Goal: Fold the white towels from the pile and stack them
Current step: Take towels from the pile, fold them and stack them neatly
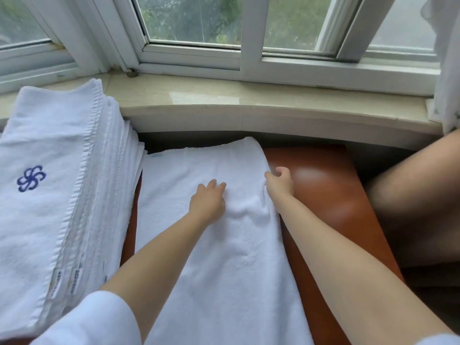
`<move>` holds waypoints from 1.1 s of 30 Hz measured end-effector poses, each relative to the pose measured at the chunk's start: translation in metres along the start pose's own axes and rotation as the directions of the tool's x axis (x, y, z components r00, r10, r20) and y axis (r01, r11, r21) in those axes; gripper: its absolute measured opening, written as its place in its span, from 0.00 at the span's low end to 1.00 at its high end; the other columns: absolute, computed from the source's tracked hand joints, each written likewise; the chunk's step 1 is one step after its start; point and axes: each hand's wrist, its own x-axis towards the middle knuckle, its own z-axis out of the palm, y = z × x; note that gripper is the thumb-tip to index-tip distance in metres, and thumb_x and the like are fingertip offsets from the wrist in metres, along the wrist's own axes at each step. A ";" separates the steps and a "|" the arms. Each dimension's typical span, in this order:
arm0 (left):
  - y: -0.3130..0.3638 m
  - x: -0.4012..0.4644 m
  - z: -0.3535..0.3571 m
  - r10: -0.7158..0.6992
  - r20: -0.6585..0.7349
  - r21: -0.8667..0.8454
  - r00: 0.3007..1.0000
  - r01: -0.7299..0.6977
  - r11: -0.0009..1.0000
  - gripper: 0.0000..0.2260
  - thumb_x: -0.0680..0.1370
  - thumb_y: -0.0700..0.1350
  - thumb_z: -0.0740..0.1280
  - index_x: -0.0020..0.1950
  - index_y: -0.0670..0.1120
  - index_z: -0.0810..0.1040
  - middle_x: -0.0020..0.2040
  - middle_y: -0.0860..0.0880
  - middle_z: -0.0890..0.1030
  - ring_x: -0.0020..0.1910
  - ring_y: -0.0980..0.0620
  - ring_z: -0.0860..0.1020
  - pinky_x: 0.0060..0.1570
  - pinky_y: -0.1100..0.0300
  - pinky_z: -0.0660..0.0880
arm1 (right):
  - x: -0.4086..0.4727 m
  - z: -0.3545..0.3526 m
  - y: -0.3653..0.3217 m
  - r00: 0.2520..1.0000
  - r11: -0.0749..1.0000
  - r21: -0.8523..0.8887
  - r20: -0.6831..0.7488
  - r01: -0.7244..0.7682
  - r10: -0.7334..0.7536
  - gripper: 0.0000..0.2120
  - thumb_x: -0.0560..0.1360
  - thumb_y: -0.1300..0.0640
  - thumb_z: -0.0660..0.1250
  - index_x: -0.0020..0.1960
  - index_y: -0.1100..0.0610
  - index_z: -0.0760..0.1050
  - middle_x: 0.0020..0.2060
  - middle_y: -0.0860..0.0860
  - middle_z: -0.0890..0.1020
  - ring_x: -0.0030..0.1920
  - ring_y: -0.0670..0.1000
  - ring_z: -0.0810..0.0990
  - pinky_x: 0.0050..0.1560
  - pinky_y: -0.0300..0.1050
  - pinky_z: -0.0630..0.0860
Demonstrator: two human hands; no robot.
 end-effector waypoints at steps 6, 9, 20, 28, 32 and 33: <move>-0.015 0.043 -0.016 0.013 0.054 -0.060 0.998 -0.010 0.998 0.34 0.77 0.51 0.66 0.78 0.55 0.52 0.79 0.49 0.47 0.68 0.45 0.69 0.53 0.56 0.75 | 0.037 0.020 -0.026 0.997 0.981 0.184 0.059 -0.063 0.053 0.20 0.78 0.54 0.63 0.69 0.53 0.66 0.58 0.50 0.73 0.51 0.50 0.71 0.51 0.46 0.69; -0.021 0.058 -0.017 -0.012 0.112 -0.121 0.994 0.026 0.992 0.40 0.74 0.58 0.70 0.78 0.59 0.48 0.79 0.50 0.43 0.67 0.45 0.71 0.47 0.61 0.73 | 0.050 0.025 -0.037 0.979 0.988 0.142 0.203 -0.064 0.034 0.21 0.77 0.58 0.66 0.69 0.54 0.68 0.58 0.50 0.72 0.57 0.52 0.71 0.57 0.47 0.71; -0.013 0.080 -0.011 0.101 -0.055 -0.006 0.993 -0.101 0.995 0.31 0.74 0.62 0.67 0.74 0.52 0.62 0.78 0.48 0.55 0.73 0.44 0.57 0.63 0.52 0.68 | 0.054 0.035 -0.017 0.914 0.785 -0.565 -0.123 0.256 -0.387 0.24 0.74 0.66 0.59 0.68 0.53 0.71 0.72 0.52 0.61 0.70 0.56 0.60 0.66 0.47 0.62; -0.024 0.019 0.023 0.082 -0.155 0.113 0.984 -0.065 0.991 0.21 0.82 0.51 0.53 0.75 0.49 0.60 0.77 0.45 0.56 0.74 0.43 0.56 0.68 0.50 0.62 | -0.004 0.042 0.021 0.908 0.522 -0.758 0.228 0.392 -0.351 0.22 0.80 0.57 0.56 0.73 0.52 0.62 0.77 0.54 0.51 0.76 0.54 0.47 0.75 0.48 0.48; -0.028 -0.025 0.044 0.029 -0.099 0.085 0.995 -0.020 0.996 0.21 0.82 0.50 0.51 0.76 0.51 0.57 0.78 0.46 0.52 0.76 0.45 0.51 0.72 0.45 0.55 | -0.044 0.033 0.043 0.892 0.499 -0.744 0.317 0.444 -0.322 0.23 0.79 0.57 0.57 0.73 0.53 0.62 0.76 0.54 0.54 0.75 0.53 0.52 0.72 0.46 0.53; -0.028 -0.037 0.048 0.024 -0.084 0.085 0.996 -0.016 0.996 0.21 0.82 0.51 0.51 0.76 0.51 0.57 0.78 0.47 0.52 0.76 0.45 0.51 0.72 0.45 0.55 | -0.054 0.030 0.049 0.889 0.488 -0.747 0.329 0.452 -0.319 0.23 0.78 0.57 0.57 0.73 0.53 0.62 0.76 0.54 0.54 0.75 0.53 0.53 0.72 0.46 0.54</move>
